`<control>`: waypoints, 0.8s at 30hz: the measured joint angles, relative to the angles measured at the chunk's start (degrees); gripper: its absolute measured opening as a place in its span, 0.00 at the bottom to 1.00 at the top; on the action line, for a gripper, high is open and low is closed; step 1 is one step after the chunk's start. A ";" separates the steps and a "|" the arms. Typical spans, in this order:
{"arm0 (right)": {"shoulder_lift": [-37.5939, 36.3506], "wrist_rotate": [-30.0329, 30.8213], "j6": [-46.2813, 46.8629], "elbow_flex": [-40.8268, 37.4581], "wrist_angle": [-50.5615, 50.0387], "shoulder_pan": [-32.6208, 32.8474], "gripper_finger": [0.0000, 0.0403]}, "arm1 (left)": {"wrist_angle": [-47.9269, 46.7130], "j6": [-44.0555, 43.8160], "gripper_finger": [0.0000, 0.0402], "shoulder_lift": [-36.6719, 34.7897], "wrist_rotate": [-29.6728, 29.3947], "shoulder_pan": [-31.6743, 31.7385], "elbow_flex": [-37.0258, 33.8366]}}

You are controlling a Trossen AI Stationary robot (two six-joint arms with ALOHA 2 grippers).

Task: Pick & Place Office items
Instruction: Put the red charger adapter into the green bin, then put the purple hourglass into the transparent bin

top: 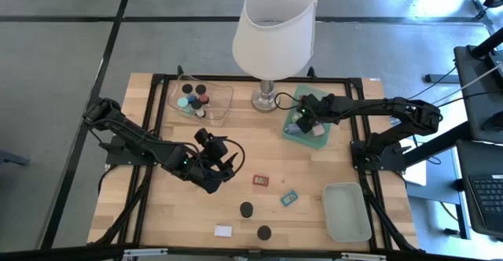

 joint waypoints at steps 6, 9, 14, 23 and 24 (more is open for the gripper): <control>0.00 0.12 0.29 0.00 0.40 -0.01 0.75 | 0.00 0.00 0.76 0.00 0.00 0.00 0.00; -0.02 0.33 0.30 0.00 0.66 -0.01 0.82 | -0.02 0.00 0.76 0.00 0.00 0.00 0.00; -0.85 1.34 -0.76 0.04 0.61 0.31 0.87 | -0.03 0.90 0.76 0.00 0.06 0.00 0.00; -7.98 0.53 -2.28 0.06 0.67 6.10 0.86 | 0.15 11.57 0.76 3.71 15.05 -1.29 0.00; -8.88 -0.07 -1.84 0.07 0.73 7.06 0.86 | 0.17 12.19 0.76 4.46 16.75 -1.79 0.00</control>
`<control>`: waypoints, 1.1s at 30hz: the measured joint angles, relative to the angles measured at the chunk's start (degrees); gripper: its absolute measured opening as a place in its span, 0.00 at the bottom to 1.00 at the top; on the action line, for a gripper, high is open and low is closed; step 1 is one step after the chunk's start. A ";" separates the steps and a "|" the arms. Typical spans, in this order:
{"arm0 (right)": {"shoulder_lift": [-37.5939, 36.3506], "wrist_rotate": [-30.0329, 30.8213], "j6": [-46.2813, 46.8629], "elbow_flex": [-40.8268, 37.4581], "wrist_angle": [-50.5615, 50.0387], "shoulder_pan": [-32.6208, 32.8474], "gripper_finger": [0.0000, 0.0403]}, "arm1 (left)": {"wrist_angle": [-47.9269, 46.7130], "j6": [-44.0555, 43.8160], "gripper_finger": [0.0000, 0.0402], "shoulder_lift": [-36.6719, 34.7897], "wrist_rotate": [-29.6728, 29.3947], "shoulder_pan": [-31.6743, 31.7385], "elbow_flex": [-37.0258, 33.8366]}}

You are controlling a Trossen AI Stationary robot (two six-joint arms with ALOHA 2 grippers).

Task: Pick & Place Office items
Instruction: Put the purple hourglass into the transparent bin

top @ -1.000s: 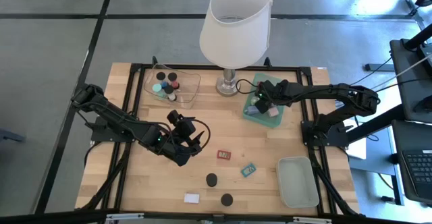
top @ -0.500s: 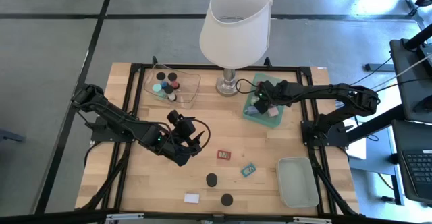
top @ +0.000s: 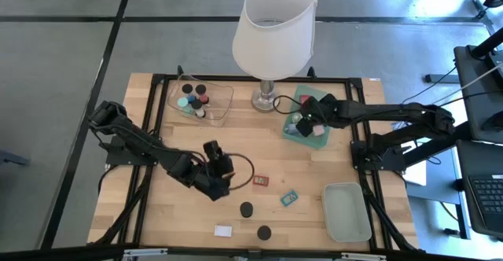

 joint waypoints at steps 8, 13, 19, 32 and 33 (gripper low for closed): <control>-5.12 -3.55 1.43 0.00 0.31 8.33 0.86 | 0.06 -2.02 0.76 5.83 10.70 -5.62 0.00; -5.83 -3.53 2.31 0.00 2.64 12.99 0.86 | 2.41 -6.35 0.76 8.55 9.32 -8.02 0.00; -5.83 -3.52 2.29 0.00 5.53 16.00 0.86 | 8.13 -5.28 0.76 10.52 8.35 -8.15 0.00; -5.83 -3.35 2.10 0.00 6.53 16.46 0.86 | 16.80 1.53 0.76 12.14 19.97 -3.43 0.00; -5.83 -3.35 2.10 0.00 6.53 16.46 0.86 | 17.56 2.60 0.76 12.15 20.11 -3.13 0.00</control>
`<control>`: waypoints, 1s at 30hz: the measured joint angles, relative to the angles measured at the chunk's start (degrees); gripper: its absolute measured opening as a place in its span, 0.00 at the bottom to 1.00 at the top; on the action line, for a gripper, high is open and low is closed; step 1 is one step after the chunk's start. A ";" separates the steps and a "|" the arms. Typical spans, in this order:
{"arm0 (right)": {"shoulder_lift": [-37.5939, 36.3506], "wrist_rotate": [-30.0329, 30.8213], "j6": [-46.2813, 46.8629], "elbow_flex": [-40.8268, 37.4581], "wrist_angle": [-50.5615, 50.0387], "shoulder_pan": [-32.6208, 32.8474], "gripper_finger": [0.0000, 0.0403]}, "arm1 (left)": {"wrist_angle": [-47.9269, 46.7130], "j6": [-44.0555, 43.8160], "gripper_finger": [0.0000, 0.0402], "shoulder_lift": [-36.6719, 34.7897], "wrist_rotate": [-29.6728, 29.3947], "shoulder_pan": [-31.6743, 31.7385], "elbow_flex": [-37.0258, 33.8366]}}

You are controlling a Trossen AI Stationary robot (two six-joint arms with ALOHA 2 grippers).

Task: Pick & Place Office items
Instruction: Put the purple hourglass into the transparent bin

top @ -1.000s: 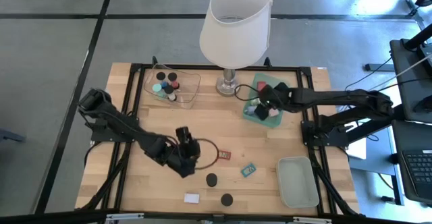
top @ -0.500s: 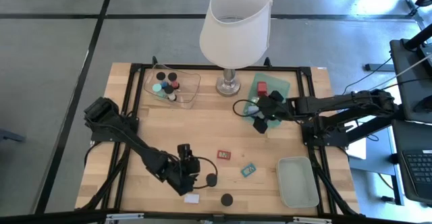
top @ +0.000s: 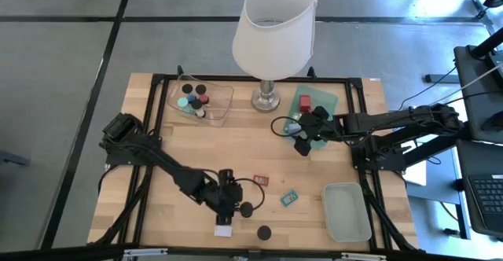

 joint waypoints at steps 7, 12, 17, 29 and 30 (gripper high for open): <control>0.00 0.00 -0.02 0.00 0.00 0.00 0.86 | 3.85 3.22 0.76 0.00 3.94 0.52 0.00; 0.00 0.00 -0.02 0.00 0.00 0.00 0.86 | 4.02 3.16 0.76 0.35 6.19 0.54 0.00; 0.00 0.00 -0.04 -0.01 0.25 0.00 0.86 | 5.79 5.96 0.76 0.37 6.39 1.12 0.00; 0.02 0.00 -0.42 -0.02 0.52 0.00 0.86 | 13.04 14.76 0.76 3.43 19.66 5.67 0.00; 0.02 -0.02 -0.42 -0.02 0.55 0.00 0.86 | 14.22 15.72 0.76 3.79 20.95 6.21 0.00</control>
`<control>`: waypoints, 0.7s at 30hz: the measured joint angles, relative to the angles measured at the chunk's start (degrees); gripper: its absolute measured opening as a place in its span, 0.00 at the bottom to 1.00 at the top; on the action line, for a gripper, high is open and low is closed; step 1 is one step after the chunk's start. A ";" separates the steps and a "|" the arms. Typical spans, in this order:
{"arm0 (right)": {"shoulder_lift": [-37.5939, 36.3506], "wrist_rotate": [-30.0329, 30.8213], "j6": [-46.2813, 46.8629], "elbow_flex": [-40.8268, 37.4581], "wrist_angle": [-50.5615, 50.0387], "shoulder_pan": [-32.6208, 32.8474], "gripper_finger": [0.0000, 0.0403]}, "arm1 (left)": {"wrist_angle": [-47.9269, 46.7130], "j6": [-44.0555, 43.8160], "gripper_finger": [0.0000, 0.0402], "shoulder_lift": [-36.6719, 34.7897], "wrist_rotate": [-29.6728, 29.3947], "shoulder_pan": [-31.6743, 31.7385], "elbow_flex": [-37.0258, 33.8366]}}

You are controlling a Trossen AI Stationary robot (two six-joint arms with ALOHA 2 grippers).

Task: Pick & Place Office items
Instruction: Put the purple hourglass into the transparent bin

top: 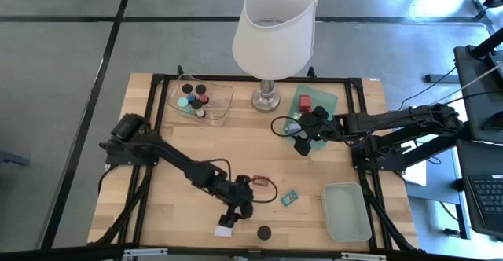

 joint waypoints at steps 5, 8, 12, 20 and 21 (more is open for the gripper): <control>0.00 0.00 -0.01 0.00 -0.12 0.00 0.86 | 1.33 3.25 0.76 0.21 2.07 1.29 0.00; 0.00 0.00 -0.21 0.00 -0.13 0.00 0.86 | 1.33 3.93 0.76 0.21 1.46 1.31 0.00; 0.00 0.00 -0.69 0.00 -0.13 0.00 0.86 | 1.34 4.08 0.75 0.21 1.41 1.31 0.00; 0.00 0.00 -0.68 0.00 -0.09 0.00 0.86 | 1.94 5.67 0.51 0.21 1.64 0.59 0.00; 0.01 0.00 -0.68 0.00 -0.09 0.00 0.86 | 2.16 6.13 0.50 0.21 1.70 0.59 0.00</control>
